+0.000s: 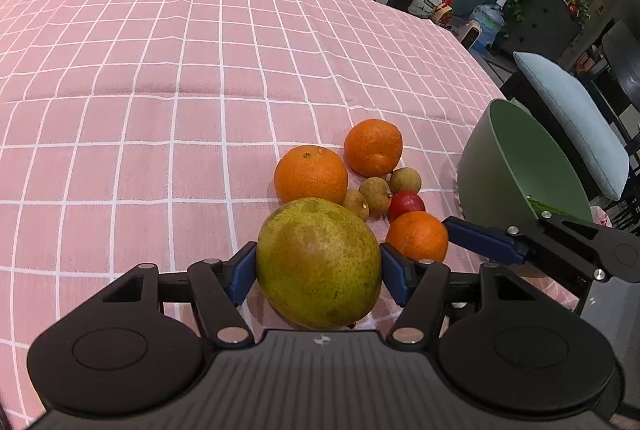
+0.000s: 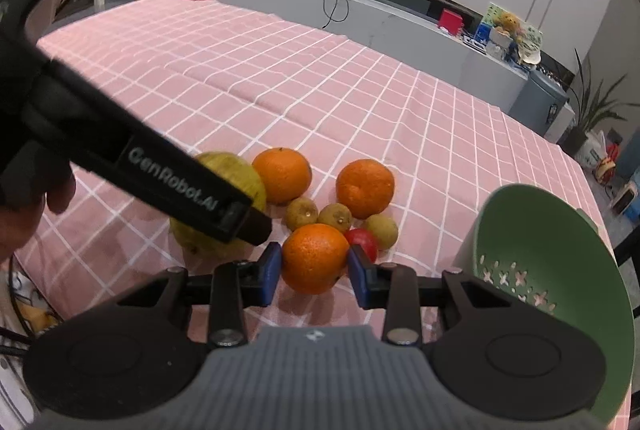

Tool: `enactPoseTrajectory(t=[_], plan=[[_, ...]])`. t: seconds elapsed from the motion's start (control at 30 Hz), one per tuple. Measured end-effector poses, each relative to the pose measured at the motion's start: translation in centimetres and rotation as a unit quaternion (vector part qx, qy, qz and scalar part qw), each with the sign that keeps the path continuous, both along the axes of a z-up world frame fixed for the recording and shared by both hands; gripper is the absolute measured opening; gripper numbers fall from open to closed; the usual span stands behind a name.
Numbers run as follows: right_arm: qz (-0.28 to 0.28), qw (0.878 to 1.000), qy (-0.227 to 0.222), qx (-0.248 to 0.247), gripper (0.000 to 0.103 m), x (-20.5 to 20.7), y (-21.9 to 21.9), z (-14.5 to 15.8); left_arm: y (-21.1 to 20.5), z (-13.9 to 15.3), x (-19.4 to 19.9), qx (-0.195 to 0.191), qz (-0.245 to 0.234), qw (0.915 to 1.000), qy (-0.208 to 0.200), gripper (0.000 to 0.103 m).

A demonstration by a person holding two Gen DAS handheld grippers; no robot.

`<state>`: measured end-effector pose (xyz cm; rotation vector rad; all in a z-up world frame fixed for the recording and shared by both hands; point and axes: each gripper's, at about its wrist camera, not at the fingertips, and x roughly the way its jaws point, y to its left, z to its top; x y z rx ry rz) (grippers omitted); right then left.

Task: Organize fruits
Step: 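Grasp the yellow-green pear with the left tool while the right tool grasps another orange, then carry the pear over the colander with the left tool while the right tool carries the orange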

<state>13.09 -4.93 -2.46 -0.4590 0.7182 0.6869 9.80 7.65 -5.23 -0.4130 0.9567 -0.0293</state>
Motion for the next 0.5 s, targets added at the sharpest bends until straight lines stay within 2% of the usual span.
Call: enactPoseTrajectory(t=[0.2,0.5], plan=[[-0.012,1.000,-0.002,0.023,0.032,0.1,-0.3,2.0,0.5,1.4,-1.2,-0.008,0.016,0.9997,-0.013,0.073],[-0.041,0.998,-0.022,0.053,0.032,0.6,-2.2,6.0,-0.3,5.6,-1.6,0.005,0.026,0.9987,-0.044,0.073]])
